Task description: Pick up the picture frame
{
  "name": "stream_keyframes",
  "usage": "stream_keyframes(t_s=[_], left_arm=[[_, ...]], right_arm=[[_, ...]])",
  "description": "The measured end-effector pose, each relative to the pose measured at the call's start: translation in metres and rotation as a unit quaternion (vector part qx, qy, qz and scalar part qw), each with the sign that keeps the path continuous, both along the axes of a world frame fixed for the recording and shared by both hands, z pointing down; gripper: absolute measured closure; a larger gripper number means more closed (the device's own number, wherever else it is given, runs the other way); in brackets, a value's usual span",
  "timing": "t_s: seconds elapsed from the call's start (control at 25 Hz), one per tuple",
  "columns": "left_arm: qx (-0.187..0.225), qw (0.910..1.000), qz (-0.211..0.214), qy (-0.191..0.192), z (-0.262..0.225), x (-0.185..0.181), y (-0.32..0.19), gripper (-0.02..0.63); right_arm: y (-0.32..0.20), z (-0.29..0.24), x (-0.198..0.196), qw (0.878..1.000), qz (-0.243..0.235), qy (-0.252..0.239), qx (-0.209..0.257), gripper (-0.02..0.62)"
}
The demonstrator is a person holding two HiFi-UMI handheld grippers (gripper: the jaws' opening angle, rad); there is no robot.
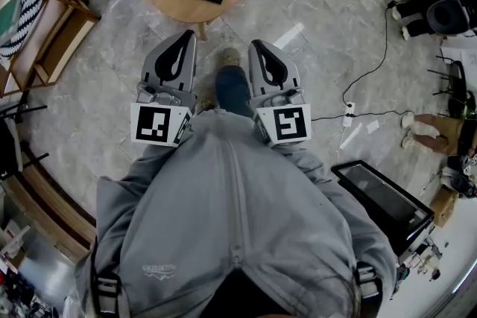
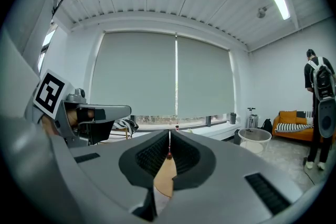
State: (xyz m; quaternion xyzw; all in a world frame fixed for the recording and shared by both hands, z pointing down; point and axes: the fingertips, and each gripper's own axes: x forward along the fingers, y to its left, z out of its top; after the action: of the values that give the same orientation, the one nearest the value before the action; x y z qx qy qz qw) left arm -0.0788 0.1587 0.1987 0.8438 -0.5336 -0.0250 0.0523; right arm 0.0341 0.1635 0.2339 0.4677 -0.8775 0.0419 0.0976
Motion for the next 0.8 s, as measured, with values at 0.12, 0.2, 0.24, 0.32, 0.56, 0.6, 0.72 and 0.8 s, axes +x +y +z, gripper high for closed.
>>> stream_keyframes(t_s=[0.12, 0.2, 0.24, 0.32, 0.56, 0.6, 0.72, 0.8], left_arm=[[0.000, 1.0000, -0.006, 0.000, -0.003, -0.002, -0.007, 0.588], [0.003, 0.9999, -0.010, -0.002, -0.004, -0.004, -0.011, 0.588], [0.004, 0.9999, -0.012, -0.003, -0.004, -0.006, -0.014, 0.588], [0.006, 0.9999, -0.015, -0.004, -0.004, -0.009, -0.021, 0.588], [0.006, 0.9994, -0.031, -0.010, -0.017, -0.007, -0.045, 0.588], [0.005, 0.9994, -0.034, -0.010, -0.020, -0.007, -0.047, 0.588], [-0.005, 0.9989, -0.046, -0.010, -0.017, -0.008, -0.069, 0.588], [-0.008, 0.9986, -0.051, -0.012, -0.013, -0.008, -0.090, 0.588]], right_arm=[[-0.012, -0.011, -0.006, 1.000, -0.009, -0.013, 0.018, 0.563], [-0.020, -0.017, -0.012, 0.999, -0.016, -0.023, 0.032, 0.563], [-0.024, -0.018, -0.015, 0.999, -0.019, -0.025, 0.035, 0.563], [-0.032, -0.019, -0.019, 0.999, -0.024, -0.027, 0.038, 0.563], [-0.059, -0.025, -0.018, 0.998, -0.056, -0.016, 0.023, 0.563], [-0.063, -0.028, -0.020, 0.998, -0.062, -0.018, 0.022, 0.563], [-0.087, -0.023, -0.025, 0.997, -0.080, -0.018, 0.011, 0.563], [-0.110, -0.019, -0.027, 0.996, -0.091, -0.013, 0.008, 0.563]])
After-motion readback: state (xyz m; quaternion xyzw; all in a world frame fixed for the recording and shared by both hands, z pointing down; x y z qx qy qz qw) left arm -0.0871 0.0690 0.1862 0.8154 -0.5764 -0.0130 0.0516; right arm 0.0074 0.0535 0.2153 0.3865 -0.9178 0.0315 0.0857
